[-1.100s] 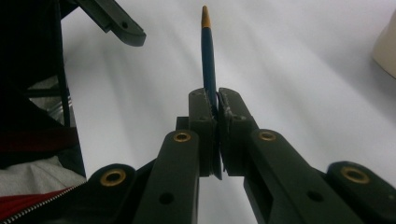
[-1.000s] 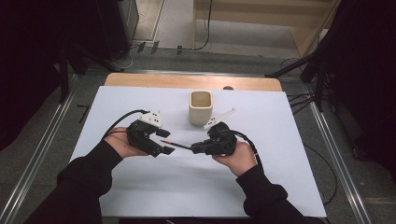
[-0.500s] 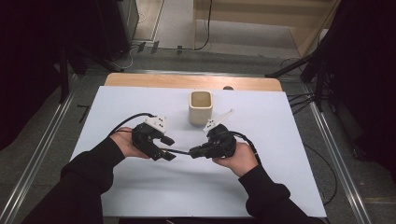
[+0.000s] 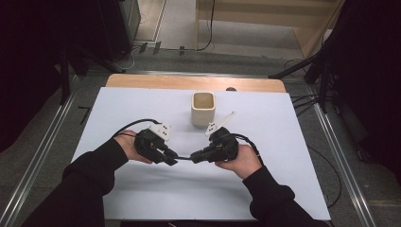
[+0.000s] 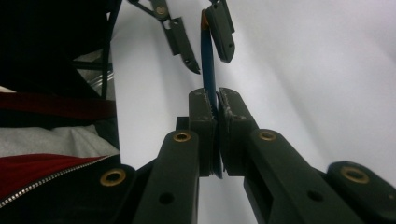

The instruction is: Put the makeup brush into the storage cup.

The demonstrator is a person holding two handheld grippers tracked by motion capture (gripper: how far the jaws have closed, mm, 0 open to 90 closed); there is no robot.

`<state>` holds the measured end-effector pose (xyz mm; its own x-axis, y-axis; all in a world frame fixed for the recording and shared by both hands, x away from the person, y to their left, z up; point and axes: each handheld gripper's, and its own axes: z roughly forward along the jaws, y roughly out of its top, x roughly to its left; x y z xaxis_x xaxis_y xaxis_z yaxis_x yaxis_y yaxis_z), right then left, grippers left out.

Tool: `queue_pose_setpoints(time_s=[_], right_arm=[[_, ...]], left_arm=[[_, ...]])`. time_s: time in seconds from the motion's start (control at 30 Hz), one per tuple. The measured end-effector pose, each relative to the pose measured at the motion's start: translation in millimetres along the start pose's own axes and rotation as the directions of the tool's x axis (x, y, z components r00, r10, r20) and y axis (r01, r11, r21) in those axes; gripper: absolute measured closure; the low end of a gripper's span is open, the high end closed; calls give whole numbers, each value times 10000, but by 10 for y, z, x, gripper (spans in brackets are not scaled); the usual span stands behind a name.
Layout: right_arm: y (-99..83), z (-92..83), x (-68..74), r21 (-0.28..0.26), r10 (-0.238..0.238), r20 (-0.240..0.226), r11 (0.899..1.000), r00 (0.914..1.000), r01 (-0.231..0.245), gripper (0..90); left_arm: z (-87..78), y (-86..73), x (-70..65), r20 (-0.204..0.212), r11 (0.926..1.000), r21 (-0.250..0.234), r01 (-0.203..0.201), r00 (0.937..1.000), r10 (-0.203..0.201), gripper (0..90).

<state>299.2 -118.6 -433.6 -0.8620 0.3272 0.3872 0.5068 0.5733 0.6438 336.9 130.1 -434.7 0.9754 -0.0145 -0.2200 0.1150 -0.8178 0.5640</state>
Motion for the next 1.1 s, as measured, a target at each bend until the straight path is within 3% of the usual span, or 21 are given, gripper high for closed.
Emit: queue_pose_setpoints(time_s=[0.13, 0.33, 0.37, 0.4, 0.43, 0.53, 0.57, 0.7, 0.77, 0.83, 0.9, 1.1], right_arm=[[-4, 11, -8, 65, -125, -220, 9999, 9997, 127, 860], [-1, 13, -11, 265, -583, -329, 9979, 9978, 592, 837], [7, 16, -4, 333, -726, -273, 9967, 9970, 734, 769], [7, 16, -4, 333, -726, -273, 9967, 9970, 734, 769], [18, 12, 3, 292, -938, -285, 9951, 9952, 946, 674], [28, 8, 28, 281, -1339, -130, 9906, 9909, 1342, 605], [31, 14, 51, 344, -1870, 83, 9818, 9823, 1866, 539], [36, 39, 69, 740, -2352, 470, 9700, 9708, 2315, 488], [42, 91, 69, 1231, -2512, 623, 9623, 9659, 2423, 438], [42, 107, 72, 1358, -2491, 603, 9614, 9666, 2393, 429], [41, 151, 69, 1557, -2663, 694, 9548, 9614, 2532, 408], [38, 211, 50, 1622, -2650, 744, 9544, 9614, 2505, 342]], left_arm=[[0, -21, -11, 262, 9987, 10, -512, 9983, 511, 798], [11, -12, -48, 594, 9967, 39, -815, 9949, 811, 832], [17, -6, -56, 549, 9976, 20, -690, 9961, 688, 834], [19, 0, -58, 647, 9984, 129, -554, 9964, 545, 834], [25, 15, -64, 518, 9972, 436, -610, 9969, 587, 834], [21, 45, -74, 365, 9961, 616, -623, 9975, 602, 833], [16, 61, -79, 332, 9954, 695, -661, 9974, 639, 833], [32, 112, -98, 146, 9916, 1122, -641, 9979, 629, 833], [40, 126, -104, 108, 9879, 1389, -685, 9977, 677, 832], [54, 132, -112, 99, 9865, 1493, -675, 9977, 668, 833], [72, 140, -116, 29, 9841, 1692, -541, 9985, 544, 832], [85, 180, -130, -220, 9811, 1900, -362, 9989, 411, 832]])
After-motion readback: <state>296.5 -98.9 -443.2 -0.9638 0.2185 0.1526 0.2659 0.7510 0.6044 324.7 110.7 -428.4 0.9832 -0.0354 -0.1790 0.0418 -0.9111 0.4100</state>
